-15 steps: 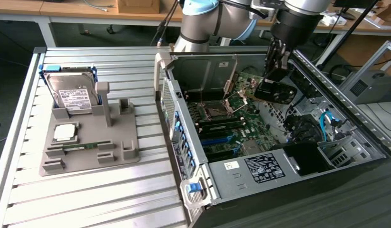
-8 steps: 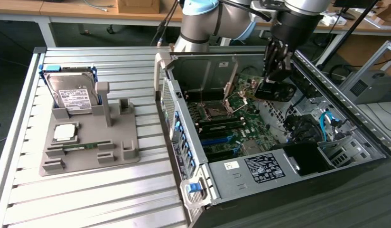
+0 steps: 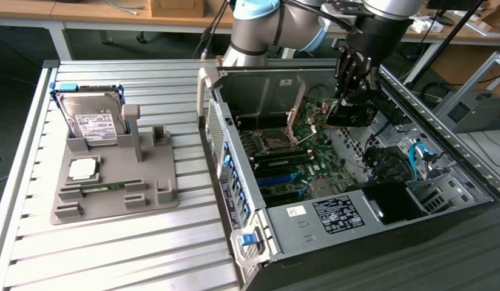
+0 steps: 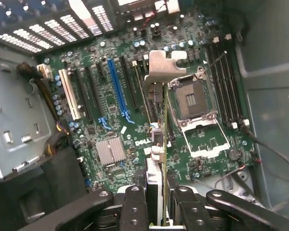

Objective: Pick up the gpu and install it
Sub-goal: 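Insert the gpu into the slot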

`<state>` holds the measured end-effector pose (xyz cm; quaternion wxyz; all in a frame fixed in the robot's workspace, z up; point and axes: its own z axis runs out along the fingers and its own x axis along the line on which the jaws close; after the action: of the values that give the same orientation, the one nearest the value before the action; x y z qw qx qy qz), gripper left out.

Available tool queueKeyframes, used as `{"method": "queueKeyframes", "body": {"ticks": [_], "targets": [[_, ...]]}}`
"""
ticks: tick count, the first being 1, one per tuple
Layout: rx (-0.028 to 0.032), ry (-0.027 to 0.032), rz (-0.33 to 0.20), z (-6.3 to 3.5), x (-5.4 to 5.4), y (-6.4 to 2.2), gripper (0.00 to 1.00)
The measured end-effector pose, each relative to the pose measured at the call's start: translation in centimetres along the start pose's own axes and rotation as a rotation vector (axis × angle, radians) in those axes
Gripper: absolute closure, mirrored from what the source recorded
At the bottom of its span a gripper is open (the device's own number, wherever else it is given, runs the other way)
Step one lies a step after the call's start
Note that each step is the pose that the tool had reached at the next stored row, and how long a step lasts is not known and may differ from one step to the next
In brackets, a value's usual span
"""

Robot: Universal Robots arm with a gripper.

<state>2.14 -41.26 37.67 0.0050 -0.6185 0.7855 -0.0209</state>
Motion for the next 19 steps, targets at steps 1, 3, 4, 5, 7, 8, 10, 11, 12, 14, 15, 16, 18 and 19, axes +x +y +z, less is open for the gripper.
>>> {"method": "queueKeyframes", "body": {"ticks": [1, 3, 4, 5, 7, 8, 10, 11, 12, 14, 15, 16, 18, 19], "targets": [[0.0004, -0.0009, -0.022, 0.01, 0.0, 0.0, 0.73], [0.0017, -0.0035, -0.09, 0.02, 0.0, 0.0, 0.73], [0.002, -0.0043, -0.11, 0.02, 0.0, 0.0, 0.73], [0.0022, -0.0047, -0.121, 0.02, 0.0, 0.0, 0.73], [0.0023, -0.005, -0.129, 0.02, 0.0, 0.0, 0.73], [0.0024, -0.0051, -0.129, 0.02, 0.0, 0.0, 0.73], [0.0024, -0.0052, -0.129, 0.02, 0.01, 0.0, 0.73], [0.0023, -0.0051, -0.129, 0.02, 0.05, 0.0, 0.73], [0.0024, -0.005, -0.129, 0.02, 0.08, 0.0, 0.73], [0.0024, -0.0051, -0.129, 0.03, 0.25, 0.01, 0.73], [0.0023, -0.0051, -0.129, 0.04, 0.34, 0.01, 0.73], [0.0023, -0.005, -0.129, 0.04, 0.45, 0.02, 0.73], [0.0023, -0.0051, -0.129, 0.05, 0.65, 0.03, 0.73], [0.0024, -0.0051, -0.129, 0.05, 0.75, 0.04, 0.73]]}}
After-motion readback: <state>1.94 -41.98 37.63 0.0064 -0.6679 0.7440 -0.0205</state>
